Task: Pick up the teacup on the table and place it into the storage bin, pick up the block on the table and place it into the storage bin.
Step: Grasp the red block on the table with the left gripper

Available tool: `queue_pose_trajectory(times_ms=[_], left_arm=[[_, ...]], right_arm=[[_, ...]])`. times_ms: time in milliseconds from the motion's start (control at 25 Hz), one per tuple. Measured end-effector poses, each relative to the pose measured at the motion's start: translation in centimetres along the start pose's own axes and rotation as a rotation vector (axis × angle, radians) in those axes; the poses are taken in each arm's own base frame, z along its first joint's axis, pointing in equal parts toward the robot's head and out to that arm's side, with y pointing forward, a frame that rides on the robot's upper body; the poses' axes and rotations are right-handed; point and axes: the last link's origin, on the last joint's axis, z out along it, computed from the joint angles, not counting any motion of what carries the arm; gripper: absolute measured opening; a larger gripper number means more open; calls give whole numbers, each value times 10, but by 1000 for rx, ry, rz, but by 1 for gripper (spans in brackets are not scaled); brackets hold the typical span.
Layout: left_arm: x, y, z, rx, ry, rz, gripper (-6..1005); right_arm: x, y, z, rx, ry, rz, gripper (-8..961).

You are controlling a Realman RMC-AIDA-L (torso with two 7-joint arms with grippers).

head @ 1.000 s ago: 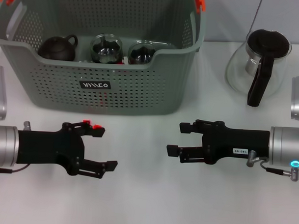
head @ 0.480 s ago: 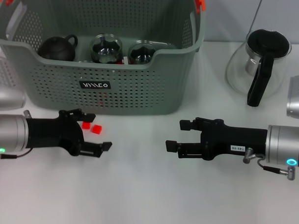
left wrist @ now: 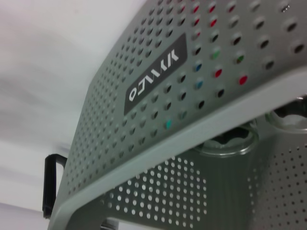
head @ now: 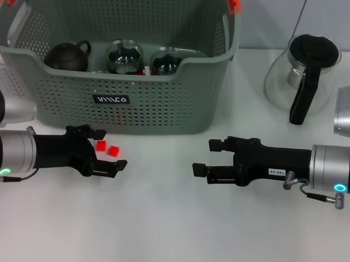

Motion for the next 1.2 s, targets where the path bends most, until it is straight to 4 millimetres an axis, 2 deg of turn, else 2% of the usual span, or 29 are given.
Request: queue_pose_trajectory(times_ms=[1200], left_arm=[[-10, -9, 8, 91, -34, -25, 934]], right_arm=[[0, -2, 0, 13, 0, 0, 915]])
